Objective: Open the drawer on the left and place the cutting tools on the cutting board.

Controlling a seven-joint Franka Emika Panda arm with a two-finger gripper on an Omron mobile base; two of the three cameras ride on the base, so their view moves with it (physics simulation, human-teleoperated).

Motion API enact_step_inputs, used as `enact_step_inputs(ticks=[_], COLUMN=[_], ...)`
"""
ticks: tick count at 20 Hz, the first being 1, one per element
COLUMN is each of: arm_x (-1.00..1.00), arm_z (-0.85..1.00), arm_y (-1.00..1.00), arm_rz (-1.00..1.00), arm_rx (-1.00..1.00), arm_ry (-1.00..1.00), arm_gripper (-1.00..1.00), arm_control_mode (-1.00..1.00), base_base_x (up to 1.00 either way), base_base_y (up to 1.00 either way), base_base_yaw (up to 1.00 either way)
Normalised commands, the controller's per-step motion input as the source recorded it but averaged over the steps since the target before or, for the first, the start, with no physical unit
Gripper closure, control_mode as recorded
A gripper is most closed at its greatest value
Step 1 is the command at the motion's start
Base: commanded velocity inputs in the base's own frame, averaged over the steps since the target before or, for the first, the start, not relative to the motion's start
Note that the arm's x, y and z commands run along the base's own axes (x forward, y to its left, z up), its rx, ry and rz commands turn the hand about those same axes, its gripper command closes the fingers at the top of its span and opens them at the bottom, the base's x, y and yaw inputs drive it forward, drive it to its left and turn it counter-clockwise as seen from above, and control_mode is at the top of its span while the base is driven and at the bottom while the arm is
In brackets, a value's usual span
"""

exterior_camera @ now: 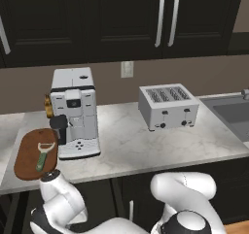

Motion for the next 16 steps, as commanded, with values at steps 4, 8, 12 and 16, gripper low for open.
enact_step_inputs(ticks=[4,8,12,16], arm_x=[0.34,0.73,0.72,0.69], arm_z=[1.00,1.00,0.83,0.10], arm_y=[0.46,0.51,0.52,0.28], arm_rz=[-0.02,-0.04,-0.07,-0.15], arm_rx=[0.00,0.00,0.00,-0.03], arm_ry=[-0.22,-0.29,-0.26,0.02], arm_gripper=[1.00,1.00,1.00,1.00], arm_control_mode=[-1.00,-1.00,-1.00,-1.00], base_base_x=[0.00,0.00,0.00,0.00], base_base_y=[0.00,0.00,0.00,0.00], base_base_yaw=[0.00,0.00,0.00,0.00])
